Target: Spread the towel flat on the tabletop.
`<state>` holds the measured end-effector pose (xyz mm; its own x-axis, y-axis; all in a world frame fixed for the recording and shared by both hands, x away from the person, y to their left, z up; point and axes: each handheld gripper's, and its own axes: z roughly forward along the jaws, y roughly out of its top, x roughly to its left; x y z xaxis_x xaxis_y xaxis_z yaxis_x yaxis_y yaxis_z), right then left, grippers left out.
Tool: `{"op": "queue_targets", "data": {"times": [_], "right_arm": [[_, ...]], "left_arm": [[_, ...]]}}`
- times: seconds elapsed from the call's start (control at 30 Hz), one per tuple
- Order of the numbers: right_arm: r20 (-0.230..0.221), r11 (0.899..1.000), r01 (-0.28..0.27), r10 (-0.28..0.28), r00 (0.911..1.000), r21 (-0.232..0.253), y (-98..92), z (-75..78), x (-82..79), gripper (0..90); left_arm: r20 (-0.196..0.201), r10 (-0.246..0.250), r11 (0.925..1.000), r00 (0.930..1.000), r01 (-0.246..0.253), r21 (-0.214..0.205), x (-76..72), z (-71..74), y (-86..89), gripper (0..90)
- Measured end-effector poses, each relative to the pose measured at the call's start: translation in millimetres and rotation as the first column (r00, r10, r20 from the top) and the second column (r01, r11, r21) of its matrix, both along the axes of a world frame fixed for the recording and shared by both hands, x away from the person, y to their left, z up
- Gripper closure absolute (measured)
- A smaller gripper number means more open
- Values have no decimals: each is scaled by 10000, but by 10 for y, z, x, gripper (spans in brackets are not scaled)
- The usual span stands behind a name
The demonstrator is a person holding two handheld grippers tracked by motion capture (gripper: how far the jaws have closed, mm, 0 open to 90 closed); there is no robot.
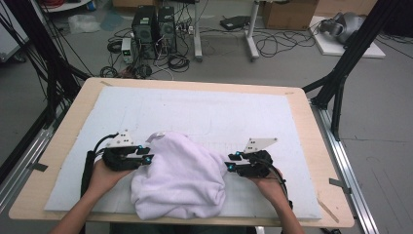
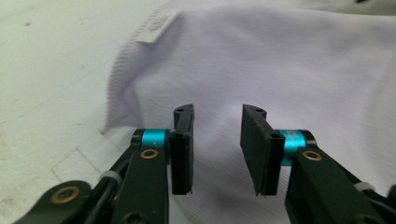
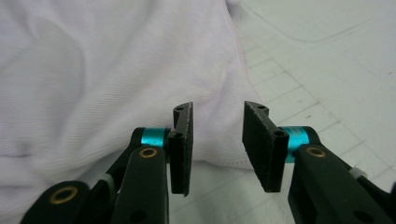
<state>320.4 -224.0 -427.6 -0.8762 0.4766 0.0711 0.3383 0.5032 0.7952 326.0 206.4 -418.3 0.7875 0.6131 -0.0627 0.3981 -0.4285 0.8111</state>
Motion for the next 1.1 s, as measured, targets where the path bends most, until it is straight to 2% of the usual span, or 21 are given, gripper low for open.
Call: {"op": "queue_targets", "data": {"times": [0.07,0.1,0.13,0.17,0.2,0.23,0.27,0.3,0.33,0.37,0.4,0.43,0.5,0.6,0.7,0.8,0.83,0.87,0.93,1.1], "right_arm": [[-267,9998,69,-74,9996,-159,31,-69,65,576],[-342,9997,101,-109,9994,-218,44,-107,100,559],[-523,9993,214,-229,9984,-291,60,-143,122,554],[-674,9989,232,-260,9974,-415,76,-178,144,560],[-628,9988,188,-216,9978,-455,93,-211,161,585],[-518,9985,273,-297,9982,-468,97,-210,165,636],[-336,9973,317,-340,9989,-662,98,-202,169,693],[-198,9967,340,-356,9992,-742,98,-202,168,755],[-254,9973,277,-295,9992,-682,91,-204,176,816],[-344,9977,289,-311,9989,-619,78,-207,186,850],[-426,9980,247,-273,9987,-590,74,-205,186,867],[-320,9974,223,-245,9992,-687,80,-197,181,873],[-88,9957,184,-192,9998,-906,77,-160,164,880],[96,9960,466,-460,9989,-758,-7,-73,168,882],[487,9940,825,-792,9957,-712,-144,94,188,882],[844,9901,1287,-1237,9887,-566,-302,290,220,881],[829,9897,1343,-1299,9881,-502,-332,318,238,872],[732,9891,1394,-1358,9880,-470,-350,320,263,825],[661,9837,1692,-1651,9841,-617,-329,279,266,674],[185,9903,1217,-1207,9925,-676,-204,48,208,558]], "left_arm": [[-63,555,9983,9984,-556,-191,84,-57,-9,565],[-19,891,9959,9960,-891,-121,117,-83,-10,508],[-119,941,9955,9955,-943,-101,150,-108,-7,464],[-260,951,9952,9951,-956,-201,177,-136,-10,463],[-358,944,9952,9949,-953,-225,204,-161,-11,463],[-449,900,9956,9949,-911,-228,225,-181,-10,477],[-571,775,9964,9954,-793,-296,246,-197,-7,537],[-646,645,9974,9958,-663,-272,263,-203,-14,639],[-596,533,9986,9968,-536,-43,275,-202,-37,686],[-525,357,9994,9980,-358,-4,266,-195,-58,751],[-448,362,9992,9983,-355,160,253,-186,-81,783],[-425,332,9991,9985,-321,260,244,-171,-88,792],[-432,408,9988,9982,-396,288,211,-130,-85,797],[-301,543,9983,9981,-536,219,139,-32,-62,797],[-134,197,9998,9997,-196,75,37,86,-50,778],[-66,-55,9999,10000,54,-153,-11,141,-42,620],[-81,-12,9999,10000,11,-131,5,138,-30,584],[-137,7,9998,9999,-10,-201,21,130,-18,541],[-253,153,9994,9996,-161,-316,59,104,20,501],[-526,527,9979,9972,-545,-335,155,35,72,501]]}}
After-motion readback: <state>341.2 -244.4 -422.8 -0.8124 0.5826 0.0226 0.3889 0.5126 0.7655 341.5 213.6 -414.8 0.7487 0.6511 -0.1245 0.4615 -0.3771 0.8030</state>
